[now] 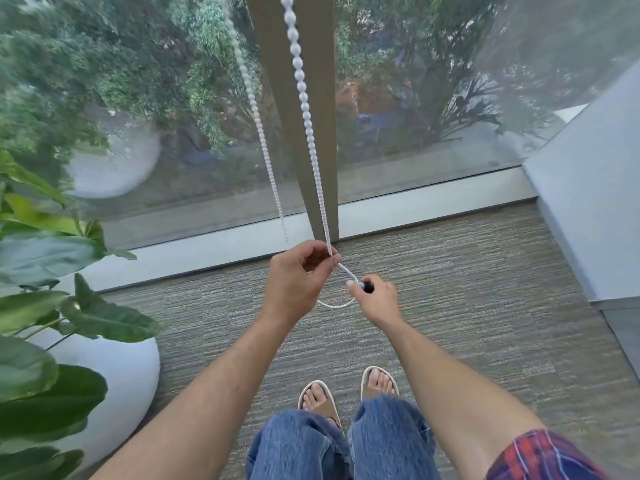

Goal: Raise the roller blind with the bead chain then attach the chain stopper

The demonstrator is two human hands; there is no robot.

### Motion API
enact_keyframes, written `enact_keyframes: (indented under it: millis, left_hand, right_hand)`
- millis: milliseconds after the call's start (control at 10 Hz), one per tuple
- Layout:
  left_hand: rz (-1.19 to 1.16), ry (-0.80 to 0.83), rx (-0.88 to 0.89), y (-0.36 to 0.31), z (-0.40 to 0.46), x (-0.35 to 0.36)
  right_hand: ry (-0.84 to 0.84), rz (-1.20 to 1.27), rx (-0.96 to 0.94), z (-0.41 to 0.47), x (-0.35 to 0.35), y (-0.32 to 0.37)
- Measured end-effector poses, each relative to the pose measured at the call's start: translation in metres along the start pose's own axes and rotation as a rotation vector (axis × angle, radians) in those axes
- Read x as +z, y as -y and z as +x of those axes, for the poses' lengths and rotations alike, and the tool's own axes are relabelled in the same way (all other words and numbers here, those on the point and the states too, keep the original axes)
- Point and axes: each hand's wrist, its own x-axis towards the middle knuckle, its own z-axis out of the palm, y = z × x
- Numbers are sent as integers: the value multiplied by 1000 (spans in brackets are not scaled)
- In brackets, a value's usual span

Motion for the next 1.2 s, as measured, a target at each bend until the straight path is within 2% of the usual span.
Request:
enact_keyframes:
  millis: [200, 500, 600, 700, 800, 900, 1200]
  left_hand:
    - [-17, -17, -17, 23, 7, 12]
    - [60, -24, 18, 41, 10, 29]
    - [83, 8, 6, 38, 10, 27]
    - [88, 107, -63, 31, 9, 23]
    - [111, 181, -120, 23, 3, 20]
    - [141, 168, -135, 15, -4, 16]
    - [169, 166, -203, -36, -12, -30]
  right_hand:
    - [38, 56, 93, 19, 18, -14]
    - [148, 39, 100, 22, 33, -10]
    - [210, 47, 86, 16, 29, -6]
    - [226, 29, 45, 7, 19, 5]
    - [243, -34, -26, -8, 5, 21]
    - [176, -112, -195, -26, -12, 42]
    - [-124, -446, -682, -86, -68, 140]
